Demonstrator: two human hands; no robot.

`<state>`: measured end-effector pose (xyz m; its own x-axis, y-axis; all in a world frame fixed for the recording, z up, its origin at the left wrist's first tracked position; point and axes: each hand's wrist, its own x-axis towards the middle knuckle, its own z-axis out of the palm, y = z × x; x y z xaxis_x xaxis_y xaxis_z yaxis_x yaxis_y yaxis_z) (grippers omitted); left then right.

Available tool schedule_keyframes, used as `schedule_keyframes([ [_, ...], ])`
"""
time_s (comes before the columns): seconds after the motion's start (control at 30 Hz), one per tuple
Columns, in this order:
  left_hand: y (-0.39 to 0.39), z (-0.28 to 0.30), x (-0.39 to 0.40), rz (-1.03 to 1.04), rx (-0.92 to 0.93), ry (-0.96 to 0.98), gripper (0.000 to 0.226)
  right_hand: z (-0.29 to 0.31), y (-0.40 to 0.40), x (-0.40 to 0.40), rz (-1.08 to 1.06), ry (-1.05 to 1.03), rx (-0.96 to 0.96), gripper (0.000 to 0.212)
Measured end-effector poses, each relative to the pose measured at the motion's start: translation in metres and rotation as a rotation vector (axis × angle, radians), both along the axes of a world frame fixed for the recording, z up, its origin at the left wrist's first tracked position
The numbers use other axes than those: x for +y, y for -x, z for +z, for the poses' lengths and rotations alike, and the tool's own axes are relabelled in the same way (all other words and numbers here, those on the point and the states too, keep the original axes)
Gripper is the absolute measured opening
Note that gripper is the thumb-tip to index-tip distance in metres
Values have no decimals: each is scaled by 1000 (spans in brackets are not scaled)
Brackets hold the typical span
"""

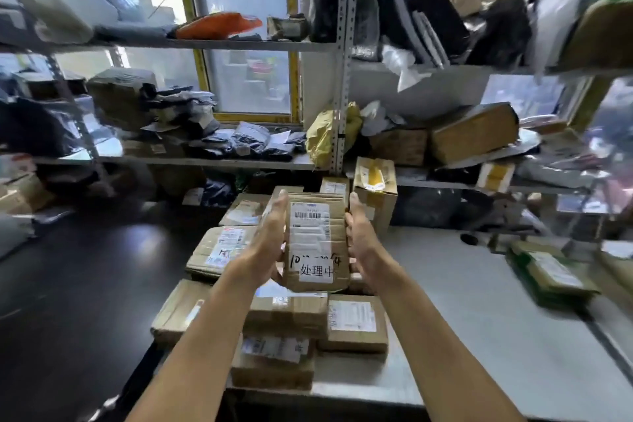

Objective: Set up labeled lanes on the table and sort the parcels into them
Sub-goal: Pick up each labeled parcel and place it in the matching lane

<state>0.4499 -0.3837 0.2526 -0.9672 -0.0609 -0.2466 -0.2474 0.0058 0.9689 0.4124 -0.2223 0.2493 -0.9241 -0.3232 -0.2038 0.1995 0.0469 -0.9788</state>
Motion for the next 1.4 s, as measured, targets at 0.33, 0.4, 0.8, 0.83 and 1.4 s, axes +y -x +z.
schedule_keyframes([
  [0.33,15,-25,229,-194,-49,-120,78,-18,-31,233,-180,14,-37,63],
  [0.4,11,-28,275,-263,-63,-32,78,-25,-40,277,-235,14,-45,62],
  [0.8,-5,-41,511,-642,-185,69,69,-64,-102,505,-708,4,98,69],
  [0.83,-5,-44,529,-679,-186,70,69,-68,-108,522,-735,5,65,66],
  [1.4,63,-109,807,-761,-359,36,74,-131,-44,787,-887,-9,-135,90],
])
